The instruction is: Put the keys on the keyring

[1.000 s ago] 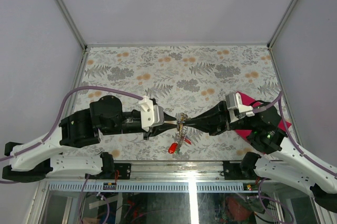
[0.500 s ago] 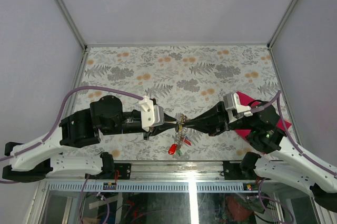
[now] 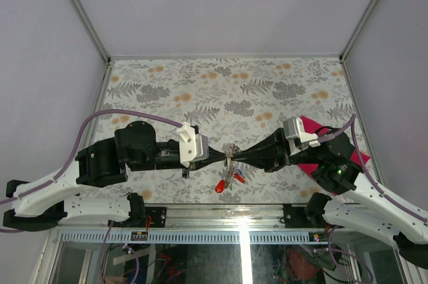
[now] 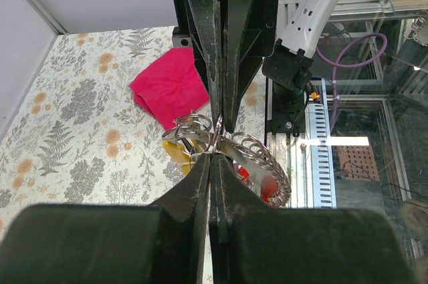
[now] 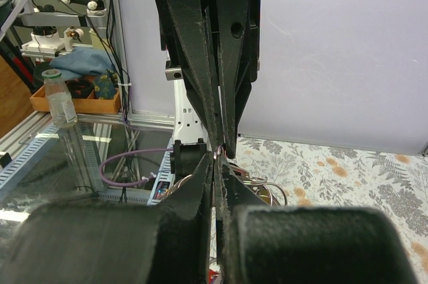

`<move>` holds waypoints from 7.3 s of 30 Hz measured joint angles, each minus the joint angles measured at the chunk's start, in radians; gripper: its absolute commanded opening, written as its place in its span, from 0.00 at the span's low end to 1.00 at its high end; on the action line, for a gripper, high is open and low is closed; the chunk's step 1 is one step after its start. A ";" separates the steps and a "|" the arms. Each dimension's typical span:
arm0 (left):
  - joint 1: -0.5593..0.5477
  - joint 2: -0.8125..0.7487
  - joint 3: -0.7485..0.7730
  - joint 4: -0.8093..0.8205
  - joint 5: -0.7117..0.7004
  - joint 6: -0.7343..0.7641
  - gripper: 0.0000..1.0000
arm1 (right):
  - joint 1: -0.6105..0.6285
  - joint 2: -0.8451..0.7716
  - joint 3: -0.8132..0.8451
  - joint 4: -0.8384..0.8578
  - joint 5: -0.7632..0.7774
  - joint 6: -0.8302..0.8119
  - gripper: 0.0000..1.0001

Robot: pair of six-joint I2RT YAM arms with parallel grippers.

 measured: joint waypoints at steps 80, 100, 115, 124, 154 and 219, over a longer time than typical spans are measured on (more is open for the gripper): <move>0.000 -0.109 -0.195 0.426 0.040 -0.114 0.25 | -0.002 0.039 -0.098 0.470 0.018 0.195 0.00; 0.000 -0.110 -0.195 0.426 0.074 -0.127 0.28 | -0.002 0.026 -0.098 0.448 0.030 0.180 0.00; 0.000 -0.074 -0.196 0.426 0.086 -0.137 0.09 | -0.002 0.026 -0.098 0.449 0.025 0.183 0.00; 0.000 -0.062 -0.185 0.412 0.095 -0.135 0.00 | -0.002 0.023 -0.098 0.446 0.019 0.184 0.10; 0.000 0.471 0.566 -0.768 -0.135 0.000 0.00 | -0.002 -0.018 -0.071 -0.189 0.117 -0.173 0.40; -0.002 0.014 0.127 -0.253 -0.045 -0.019 0.27 | -0.002 0.063 -0.115 0.214 -0.001 0.084 0.00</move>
